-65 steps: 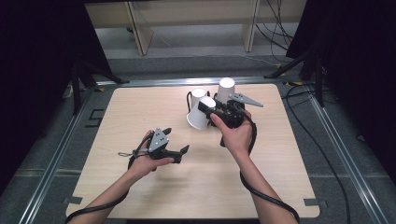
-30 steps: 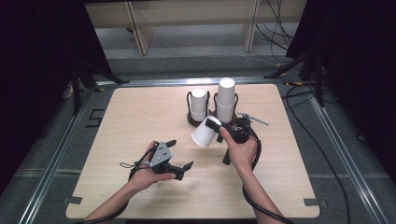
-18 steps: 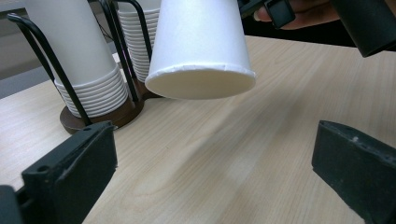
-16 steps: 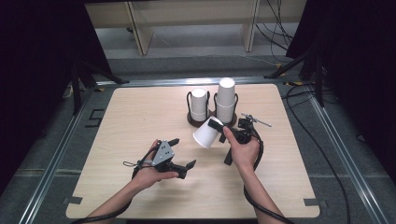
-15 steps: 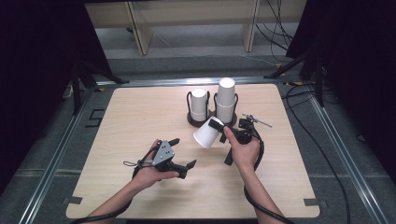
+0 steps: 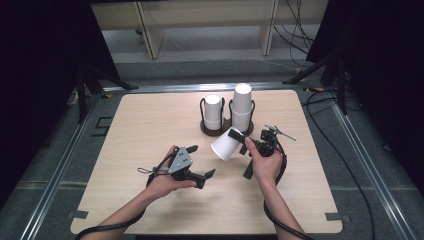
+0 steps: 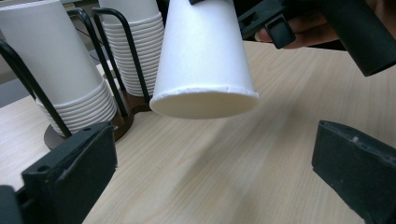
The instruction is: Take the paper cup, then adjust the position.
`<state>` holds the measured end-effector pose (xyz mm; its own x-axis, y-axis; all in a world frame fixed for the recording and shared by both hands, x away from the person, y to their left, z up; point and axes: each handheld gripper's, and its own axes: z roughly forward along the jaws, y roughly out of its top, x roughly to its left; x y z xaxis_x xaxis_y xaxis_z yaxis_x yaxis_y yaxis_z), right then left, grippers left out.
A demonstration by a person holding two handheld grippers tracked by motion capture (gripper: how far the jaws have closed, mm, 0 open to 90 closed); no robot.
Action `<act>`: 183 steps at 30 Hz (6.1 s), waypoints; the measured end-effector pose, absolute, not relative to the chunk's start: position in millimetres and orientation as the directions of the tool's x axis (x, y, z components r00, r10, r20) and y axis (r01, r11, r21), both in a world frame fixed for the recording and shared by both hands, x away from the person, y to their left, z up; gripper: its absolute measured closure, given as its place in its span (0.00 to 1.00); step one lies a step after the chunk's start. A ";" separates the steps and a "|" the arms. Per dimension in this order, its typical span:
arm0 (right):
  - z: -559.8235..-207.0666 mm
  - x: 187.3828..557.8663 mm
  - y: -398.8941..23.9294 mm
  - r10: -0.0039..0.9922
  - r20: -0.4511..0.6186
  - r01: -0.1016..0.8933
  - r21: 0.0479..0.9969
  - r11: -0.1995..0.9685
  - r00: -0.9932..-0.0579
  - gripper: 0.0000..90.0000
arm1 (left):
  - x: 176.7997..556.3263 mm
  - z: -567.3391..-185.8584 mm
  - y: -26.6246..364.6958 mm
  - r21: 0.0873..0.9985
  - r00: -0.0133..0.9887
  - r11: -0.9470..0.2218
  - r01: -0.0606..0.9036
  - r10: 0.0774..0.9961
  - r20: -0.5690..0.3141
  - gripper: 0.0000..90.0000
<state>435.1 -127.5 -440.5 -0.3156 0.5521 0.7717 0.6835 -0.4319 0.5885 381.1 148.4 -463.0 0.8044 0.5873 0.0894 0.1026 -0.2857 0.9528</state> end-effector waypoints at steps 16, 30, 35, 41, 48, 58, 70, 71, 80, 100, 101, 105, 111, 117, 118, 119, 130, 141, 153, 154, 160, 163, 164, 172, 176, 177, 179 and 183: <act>-448.6 434.9 -135.2 0.498 0.812 0.683 0.550 -0.481 -0.303 0.39 | 400.2 -461.5 125.8 0.963 0.828 -0.254 0.095 0.557 0.065 0.00; -447.7 432.3 -139.2 0.478 0.833 0.688 0.520 -0.506 -0.278 0.39 | 409.1 -463.2 107.3 0.964 0.842 -0.254 0.078 0.534 0.073 0.00; -445.7 430.7 -140.5 0.449 0.857 0.705 0.480 -0.521 -0.252 0.39 | 411.0 -467.6 103.8 0.972 0.844 -0.222 0.071 0.533 0.060 0.01; -445.4 430.6 -140.9 0.437 0.863 0.712 0.472 -0.520 -0.253 0.39 | 414.6 -470.4 105.3 0.972 0.838 -0.215 0.089 0.544 0.044 0.02; -446.5 431.6 -142.3 0.453 0.852 0.701 0.492 -0.516 -0.264 0.39 | 418.2 -470.9 105.4 0.979 0.834 -0.180 0.100 0.551 0.017 0.06; -443.8 430.7 -144.2 0.440 0.861 0.707 0.477 -0.522 -0.256 0.39 | 419.0 -473.6 99.3 0.980 0.833 -0.185 0.079 0.552 0.037 0.10; -444.0 430.7 -145.5 0.424 0.872 0.704 0.461 -0.541 -0.244 0.36 | 416.9 -467.3 103.3 0.976 0.825 -0.206 0.064 0.561 0.064 0.23; -444.6 430.9 -146.0 0.423 0.869 0.706 0.468 -0.532 -0.258 0.36 | 417.2 -467.2 103.6 0.979 0.828 -0.197 0.058 0.557 0.063 0.23; -450.0 434.5 -145.4 0.453 0.811 0.685 0.568 -0.456 -0.371 0.29 | 414.7 -463.6 110.0 0.978 0.840 -0.199 0.065 0.539 0.054 0.28; -443.3 427.3 -167.6 0.591 0.666 0.503 0.740 -0.447 -0.454 0.25 | 413.3 -452.6 132.5 0.965 0.848 -0.242 0.097 0.528 0.047 0.30; -442.8 424.9 -169.3 0.594 0.662 0.506 0.742 -0.439 -0.456 0.26 | 413.1 -451.7 135.2 0.964 0.848 -0.248 0.098 0.528 0.049 0.30; -445.5 418.9 -178.3 0.634 0.607 0.485 0.785 -0.386 -0.478 0.26 | 410.4 -449.6 145.4 0.957 0.850 -0.270 0.111 0.525 0.050 0.28; -457.6 408.3 -193.9 0.664 0.573 0.453 0.811 -0.371 -0.481 0.31 | 406.5 -448.7 155.4 0.954 0.849 -0.276 0.113 0.526 0.052 0.29; -464.2 403.4 -204.4 0.660 0.585 0.449 0.804 -0.391 -0.472 0.32 | 406.9 -443.5 161.3 0.957 0.851 -0.272 0.106 0.522 0.054 0.29; -465.0 402.3 -206.5 0.665 0.580 0.450 0.806 -0.384 -0.470 0.32 | 407.4 -443.1 161.6 0.960 0.851 -0.261 0.100 0.522 0.053 0.30; -465.8 401.5 -207.9 0.656 0.584 0.452 0.804 -0.387 -0.478 0.32 | 406.8 -441.7 162.9 0.958 0.850 -0.267 0.104 0.524 0.054 0.30; -469.5 394.1 -213.6 0.655 0.598 0.440 0.795 -0.416 -0.461 0.33 | 401.8 -437.3 174.2 0.953 0.843 -0.283 0.112 0.534 0.059 0.30; -469.1 405.0 -206.8 0.692 0.507 0.434 0.850 -0.300 -0.514 0.33 | 403.3 -429.9 188.8 0.943 0.820 -0.310 0.125 0.568 0.078 0.30; -475.4 399.7 -198.1 0.704 0.398 0.423 0.893 -0.152 -0.588 0.33 | 404.2 -427.2 189.9 0.925 0.833 -0.356 0.132 0.546 0.091 0.30; -475.3 397.9 -195.8 0.702 0.399 0.435 0.890 -0.141 -0.590 0.33 | 403.8 -427.0 190.0 0.928 0.833 -0.350 0.131 0.547 0.088 0.30; -475.3 394.6 -188.3 0.710 0.327 0.404 0.912 -0.066 -0.623 0.30 | 402.0 -423.0 196.4 0.914 0.839 -0.381 0.136 0.535 0.099 0.30; -476.7 394.6 -185.0 0.711 0.312 0.395 0.917 -0.052 -0.631 0.29 | 401.6 -422.5 199.0 0.907 0.843 -0.397 0.140 0.529 0.101 0.30; -476.6 394.4 -183.8 0.709 0.306 0.390 0.920 -0.048 -0.635 0.29 | 402.1 -422.2 200.2 0.903 0.846 -0.407 0.141 0.523 0.104 0.30; -473.6 394.9 -178.8 0.709 0.261 0.384 0.923 0.015 -0.655 0.27 | 405.7 -421.4 203.1 0.885 0.853 -0.444 0.141 0.509 0.120 0.30; -473.6 394.9 -177.2 0.692 0.231 0.370 0.927 0.056 -0.684 0.27 | 406.5 -419.7 203.4 0.877 0.856 -0.459 0.145 0.503 0.122 0.30; -474.2 394.6 -175.8 0.690 0.234 0.368 0.928 0.051 -0.685 0.27 | 406.6 -419.2 203.5 0.874 0.856 -0.464 0.144 0.501 0.125 0.30; -474.3 393.9 -175.4 0.688 0.243 0.378 0.925 0.048 -0.683 0.27 | 407.1 -418.7 203.3 0.874 0.858 -0.466 0.141 0.498 0.127 0.30; -474.3 394.3 -176.6 0.692 0.212 0.366 0.927 0.081 -0.690 0.27 | 408.2 -416.7 203.3 0.864 0.866 -0.484 0.139 0.482 0.131 0.30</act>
<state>394.3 -176.6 -474.3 -0.6902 0.6917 0.2124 0.3663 0.0809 0.9270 408.2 203.3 -416.7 0.8660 0.4824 0.1313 0.1388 -0.4842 0.8639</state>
